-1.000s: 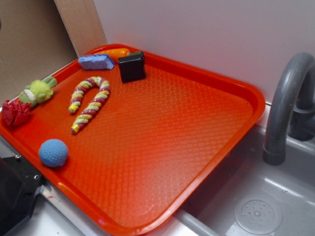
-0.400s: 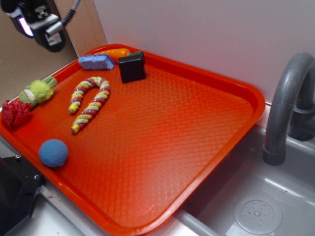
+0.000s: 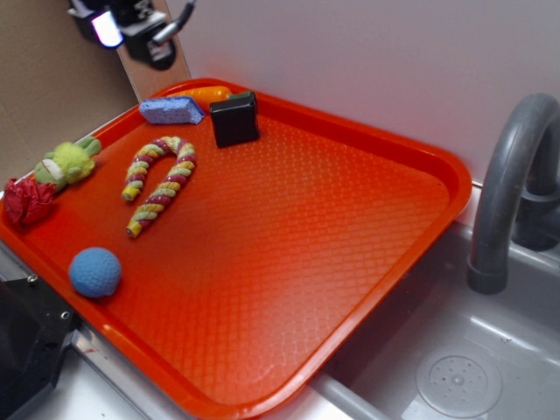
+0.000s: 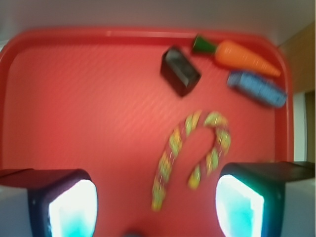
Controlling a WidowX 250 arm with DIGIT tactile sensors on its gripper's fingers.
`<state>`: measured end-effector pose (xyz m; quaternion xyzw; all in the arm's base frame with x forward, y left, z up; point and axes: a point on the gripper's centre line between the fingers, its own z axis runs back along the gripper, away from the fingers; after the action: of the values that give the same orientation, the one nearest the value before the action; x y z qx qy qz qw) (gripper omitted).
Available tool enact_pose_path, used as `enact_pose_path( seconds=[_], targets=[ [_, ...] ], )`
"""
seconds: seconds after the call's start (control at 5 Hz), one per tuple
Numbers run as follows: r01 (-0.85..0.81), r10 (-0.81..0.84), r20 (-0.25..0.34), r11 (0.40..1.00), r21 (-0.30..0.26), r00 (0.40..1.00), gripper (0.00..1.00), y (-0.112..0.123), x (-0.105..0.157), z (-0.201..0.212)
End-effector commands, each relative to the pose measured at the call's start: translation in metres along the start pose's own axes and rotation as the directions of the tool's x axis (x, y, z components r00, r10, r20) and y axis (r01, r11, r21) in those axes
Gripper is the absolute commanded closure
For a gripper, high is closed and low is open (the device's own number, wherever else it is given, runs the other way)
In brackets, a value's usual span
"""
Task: Grab the black box.
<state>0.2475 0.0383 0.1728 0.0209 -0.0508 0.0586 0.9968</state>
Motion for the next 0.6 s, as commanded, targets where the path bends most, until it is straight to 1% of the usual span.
enact_pose_path(
  seconds=[0.0,0.2,0.4],
  targets=[
    [-0.083,0.079,0.092,0.996,0.033,0.993,0.00,0.028,0.057,0.007],
    [-0.033,0.031,0.069,0.999,0.032,0.997,0.00,0.028,0.071,-0.007],
    [0.214,-0.215,0.089,0.977,0.023,0.972,0.00,0.022,0.072,-0.023]
  ],
)
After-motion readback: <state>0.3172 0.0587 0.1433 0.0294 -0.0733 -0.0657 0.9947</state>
